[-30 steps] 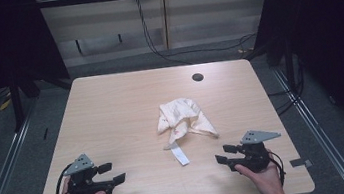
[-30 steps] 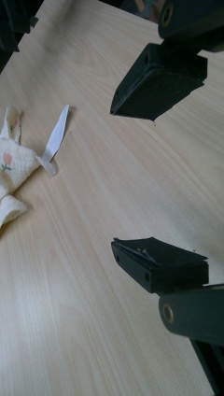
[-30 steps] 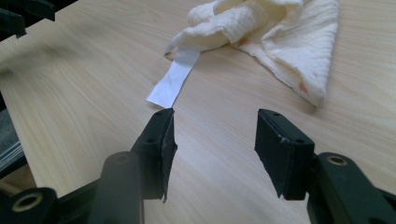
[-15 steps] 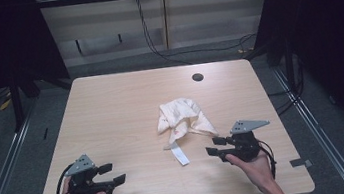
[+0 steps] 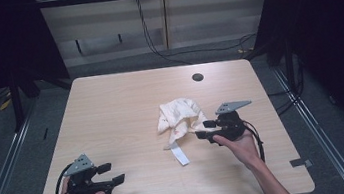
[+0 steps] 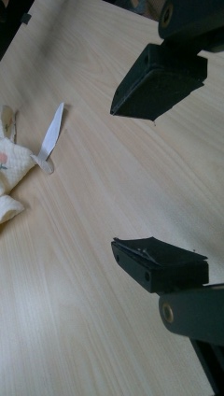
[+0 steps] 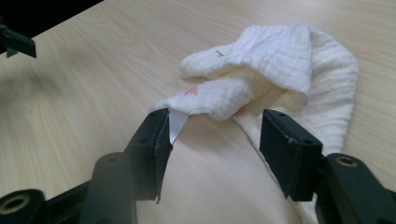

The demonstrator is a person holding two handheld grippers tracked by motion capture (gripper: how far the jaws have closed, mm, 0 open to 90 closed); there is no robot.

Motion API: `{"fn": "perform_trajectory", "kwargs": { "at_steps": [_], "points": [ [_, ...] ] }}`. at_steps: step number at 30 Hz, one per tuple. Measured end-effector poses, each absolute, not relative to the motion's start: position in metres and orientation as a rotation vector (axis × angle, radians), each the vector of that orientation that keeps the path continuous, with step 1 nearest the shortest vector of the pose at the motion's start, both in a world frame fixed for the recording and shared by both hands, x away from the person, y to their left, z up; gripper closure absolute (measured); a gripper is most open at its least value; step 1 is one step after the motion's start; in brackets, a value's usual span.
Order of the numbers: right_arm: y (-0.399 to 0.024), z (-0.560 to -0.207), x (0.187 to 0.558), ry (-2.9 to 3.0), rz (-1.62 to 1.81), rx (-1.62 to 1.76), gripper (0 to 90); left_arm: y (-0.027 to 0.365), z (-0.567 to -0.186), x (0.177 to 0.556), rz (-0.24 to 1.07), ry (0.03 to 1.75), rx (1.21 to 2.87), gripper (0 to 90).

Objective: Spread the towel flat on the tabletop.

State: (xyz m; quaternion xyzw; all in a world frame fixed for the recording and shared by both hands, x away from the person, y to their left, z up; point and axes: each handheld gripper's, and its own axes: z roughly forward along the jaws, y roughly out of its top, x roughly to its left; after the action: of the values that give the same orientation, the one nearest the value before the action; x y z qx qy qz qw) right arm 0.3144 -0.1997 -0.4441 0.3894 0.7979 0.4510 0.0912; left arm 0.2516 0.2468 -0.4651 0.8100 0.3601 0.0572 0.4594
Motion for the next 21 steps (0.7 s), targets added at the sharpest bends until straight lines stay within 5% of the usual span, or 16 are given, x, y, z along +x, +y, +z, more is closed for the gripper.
{"fn": "perform_trajectory", "kwargs": {
  "at_steps": [5, 21],
  "points": [
    [-0.196, -0.448, 0.333, 2.388, 1.309, 1.202, 31.2, 0.246, -0.465, 0.252, 0.137, 0.884, 1.998, 29.1],
    [-0.178, -0.460, 0.382, 2.418, 1.158, 1.185, 24.4, 0.245, -0.465, 0.252, 0.143, 0.871, 2.004, 29.0]
  ]
}}
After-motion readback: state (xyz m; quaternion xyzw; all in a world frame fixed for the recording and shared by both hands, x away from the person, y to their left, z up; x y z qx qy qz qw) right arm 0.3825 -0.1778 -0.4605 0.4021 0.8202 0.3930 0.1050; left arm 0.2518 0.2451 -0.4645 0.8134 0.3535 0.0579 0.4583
